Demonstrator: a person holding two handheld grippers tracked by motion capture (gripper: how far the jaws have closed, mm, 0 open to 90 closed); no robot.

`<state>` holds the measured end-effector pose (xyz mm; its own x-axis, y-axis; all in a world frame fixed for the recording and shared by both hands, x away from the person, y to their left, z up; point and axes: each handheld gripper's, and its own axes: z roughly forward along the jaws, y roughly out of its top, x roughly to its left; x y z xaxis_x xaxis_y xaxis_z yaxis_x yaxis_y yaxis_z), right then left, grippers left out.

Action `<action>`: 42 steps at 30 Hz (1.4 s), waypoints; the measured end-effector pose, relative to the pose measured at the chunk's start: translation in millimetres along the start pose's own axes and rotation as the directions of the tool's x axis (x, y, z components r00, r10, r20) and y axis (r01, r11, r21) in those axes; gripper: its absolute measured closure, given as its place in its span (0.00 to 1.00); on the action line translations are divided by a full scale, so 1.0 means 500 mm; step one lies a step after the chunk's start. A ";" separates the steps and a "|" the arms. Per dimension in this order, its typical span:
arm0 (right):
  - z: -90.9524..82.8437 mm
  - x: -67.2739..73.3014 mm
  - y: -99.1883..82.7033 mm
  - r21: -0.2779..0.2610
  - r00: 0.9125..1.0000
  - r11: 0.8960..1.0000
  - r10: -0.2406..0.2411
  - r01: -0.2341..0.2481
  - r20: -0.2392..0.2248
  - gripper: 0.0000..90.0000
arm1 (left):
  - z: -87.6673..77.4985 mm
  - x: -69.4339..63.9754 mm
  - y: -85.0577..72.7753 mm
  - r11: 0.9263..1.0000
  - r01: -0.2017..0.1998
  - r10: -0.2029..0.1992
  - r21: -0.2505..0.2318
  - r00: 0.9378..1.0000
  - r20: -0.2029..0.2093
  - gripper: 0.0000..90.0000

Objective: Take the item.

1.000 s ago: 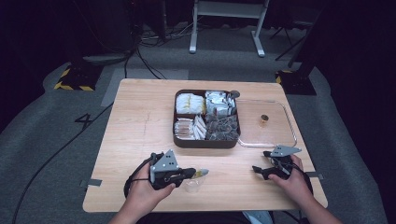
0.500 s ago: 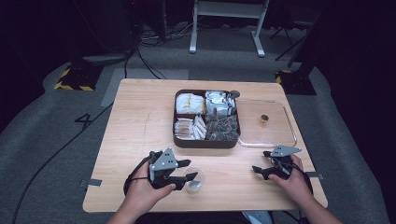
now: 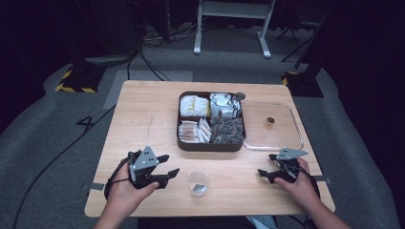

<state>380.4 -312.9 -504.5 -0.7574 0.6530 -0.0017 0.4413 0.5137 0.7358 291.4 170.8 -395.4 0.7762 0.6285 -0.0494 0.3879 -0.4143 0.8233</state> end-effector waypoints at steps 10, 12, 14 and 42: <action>0.000 0.000 0.000 0.000 1.000 1.000 0.000 0.000 0.001 0.16 | -0.025 0.046 -0.041 0.999 0.014 -0.011 0.047 0.997 -0.081 0.38; 0.000 0.000 0.000 0.000 1.000 1.000 0.000 0.000 0.001 0.16 | -0.028 0.058 -0.053 0.997 0.025 -0.018 0.070 0.995 -0.100 0.36; 0.000 0.000 0.000 0.000 1.000 1.000 0.000 0.000 0.001 0.16 | -0.030 0.068 -0.065 0.996 0.034 -0.024 0.084 0.993 -0.119 0.36; 0.000 0.000 0.000 0.000 1.000 1.000 0.000 0.000 0.001 0.16 | -0.002 0.159 -0.203 0.956 0.151 -0.093 0.251 0.969 -0.227 0.32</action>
<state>380.3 -312.9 -504.5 -0.7569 0.6535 -0.0023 0.4414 0.5138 0.7357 313.2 263.2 -482.4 0.6033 0.7975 0.0042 0.6124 -0.4667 0.6381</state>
